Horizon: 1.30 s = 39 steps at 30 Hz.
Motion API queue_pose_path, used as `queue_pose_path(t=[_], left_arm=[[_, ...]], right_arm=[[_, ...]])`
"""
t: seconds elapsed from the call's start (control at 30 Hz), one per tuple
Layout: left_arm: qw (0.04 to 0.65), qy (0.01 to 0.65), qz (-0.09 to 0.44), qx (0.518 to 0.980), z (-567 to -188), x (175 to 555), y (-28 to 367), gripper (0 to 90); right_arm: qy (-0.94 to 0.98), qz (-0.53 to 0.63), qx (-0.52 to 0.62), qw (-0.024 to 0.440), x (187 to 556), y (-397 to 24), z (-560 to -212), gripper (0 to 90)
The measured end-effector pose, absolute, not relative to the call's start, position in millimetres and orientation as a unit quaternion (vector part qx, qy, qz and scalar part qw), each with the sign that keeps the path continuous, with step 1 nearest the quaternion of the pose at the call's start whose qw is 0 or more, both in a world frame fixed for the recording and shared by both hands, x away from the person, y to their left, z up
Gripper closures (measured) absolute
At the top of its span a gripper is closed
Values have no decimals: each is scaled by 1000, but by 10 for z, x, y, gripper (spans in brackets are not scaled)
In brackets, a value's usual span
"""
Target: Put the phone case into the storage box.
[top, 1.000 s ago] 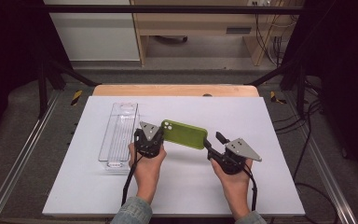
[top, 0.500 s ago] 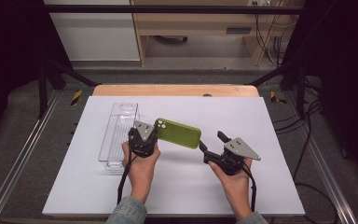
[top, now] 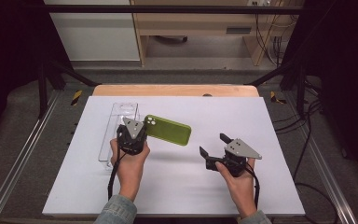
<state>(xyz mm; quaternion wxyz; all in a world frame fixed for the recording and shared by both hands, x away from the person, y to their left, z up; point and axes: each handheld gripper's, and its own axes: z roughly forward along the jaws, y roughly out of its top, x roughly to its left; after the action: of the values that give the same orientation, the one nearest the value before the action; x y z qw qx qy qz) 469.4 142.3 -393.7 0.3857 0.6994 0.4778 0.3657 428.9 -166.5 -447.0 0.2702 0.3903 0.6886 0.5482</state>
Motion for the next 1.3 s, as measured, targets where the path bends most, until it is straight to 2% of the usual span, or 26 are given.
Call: queue_pose_path(t=[0.17, 0.27, 0.43, 0.57, 0.97, 1.13, 1.3], left_arm=[[380, 473, 375, 701, -3829, 4756, 1533, 881], [383, 470, 377, 700, -3766, 4791, 1604, 880], [384, 463, 384, 701, -3730, 4841, 1695, 880], [372, 448, 401, 707, -3673, 4901, 1810, 881], [351, 434, 430, 710, -3539, 4968, 2050, 880], [337, 425, 448, 711, -3466, 4981, 2130, 880], [319, 409, 469, 715, -3353, 4973, 2182, 880]], right_arm=[[700, 528, 393, 277, 4304, -1708, -4517, 106], [706, 523, 397, 263, 4321, -1738, -4560, 89], [709, 514, 403, 267, 4338, -1772, -4596, 107], [714, 502, 392, 292, 4299, -1829, -4605, 109], [706, 506, 387, 309, 4161, -2073, -4679, 124], [708, 519, 361, 314, 4097, -2147, -4723, 59], [709, 523, 342, 327, 4031, -2201, -4731, 45]])
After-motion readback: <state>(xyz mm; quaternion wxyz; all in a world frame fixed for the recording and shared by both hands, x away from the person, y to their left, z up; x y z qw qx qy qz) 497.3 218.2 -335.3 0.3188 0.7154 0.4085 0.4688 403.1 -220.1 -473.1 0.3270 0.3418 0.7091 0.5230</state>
